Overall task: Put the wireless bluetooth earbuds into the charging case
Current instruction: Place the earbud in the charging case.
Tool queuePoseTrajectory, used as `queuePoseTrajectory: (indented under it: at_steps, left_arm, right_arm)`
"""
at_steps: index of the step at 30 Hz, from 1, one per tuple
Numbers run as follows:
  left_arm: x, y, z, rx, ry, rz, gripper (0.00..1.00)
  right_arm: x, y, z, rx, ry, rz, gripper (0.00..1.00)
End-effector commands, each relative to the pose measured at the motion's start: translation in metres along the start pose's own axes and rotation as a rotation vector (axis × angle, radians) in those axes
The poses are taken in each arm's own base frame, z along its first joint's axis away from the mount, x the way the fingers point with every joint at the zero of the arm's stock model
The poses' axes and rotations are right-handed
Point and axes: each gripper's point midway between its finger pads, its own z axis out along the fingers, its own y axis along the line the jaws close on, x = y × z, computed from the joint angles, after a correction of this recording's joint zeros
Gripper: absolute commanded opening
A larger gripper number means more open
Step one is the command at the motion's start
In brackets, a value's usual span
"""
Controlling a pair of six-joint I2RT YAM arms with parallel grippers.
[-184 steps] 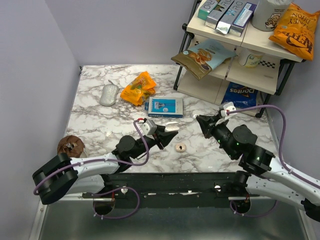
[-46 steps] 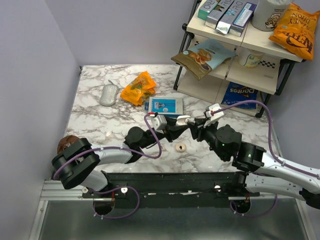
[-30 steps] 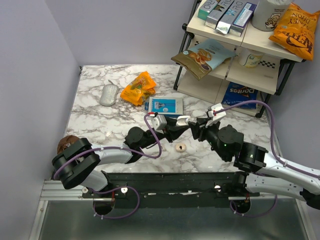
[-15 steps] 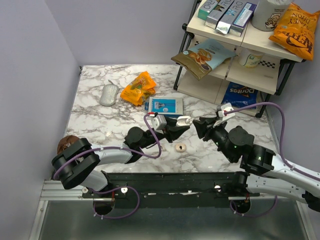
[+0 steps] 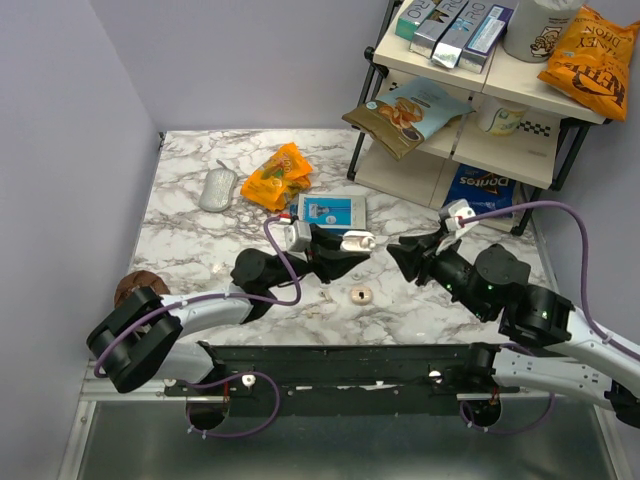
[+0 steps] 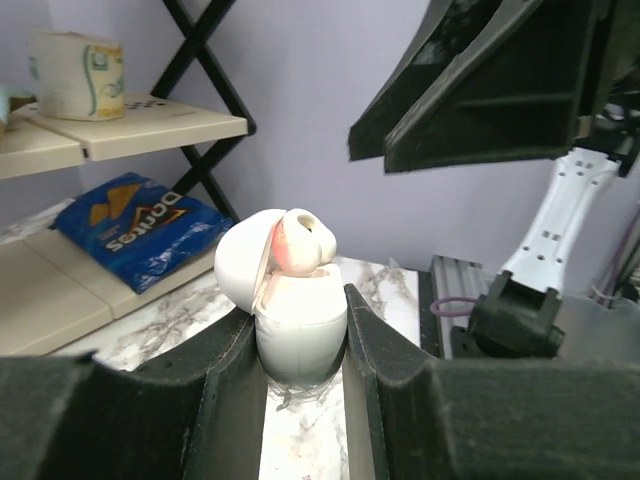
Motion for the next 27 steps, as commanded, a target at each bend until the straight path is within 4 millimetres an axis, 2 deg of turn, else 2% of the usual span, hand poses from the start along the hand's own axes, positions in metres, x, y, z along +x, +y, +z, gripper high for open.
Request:
queuePoseTrajectory:
  at_steps: [1, 12, 19, 27]
  left_arm:
    - [-0.077, -0.053, -0.007, 0.242, -0.277, 0.141, 0.0]
    - [-0.067, -0.067, -0.007, 0.337, -0.218, 0.087, 0.0]
    - [-0.07, -0.068, -0.007, 0.35, -0.219, 0.09, 0.0]
    - [-0.071, -0.071, -0.007, 0.363, -0.217, 0.082, 0.0]
  right_arm:
    - [0.023, 0.007, 0.003, -0.041, 0.098, -0.057, 0.43]
    - [0.001, 0.022, -0.004, -0.129, 0.057, -0.037, 0.41]
    - [0.008, 0.036, -0.008, -0.203, 0.109, -0.02, 0.38]
    - [0.02, 0.027, -0.003, -0.146, 0.14, -0.035, 0.37]
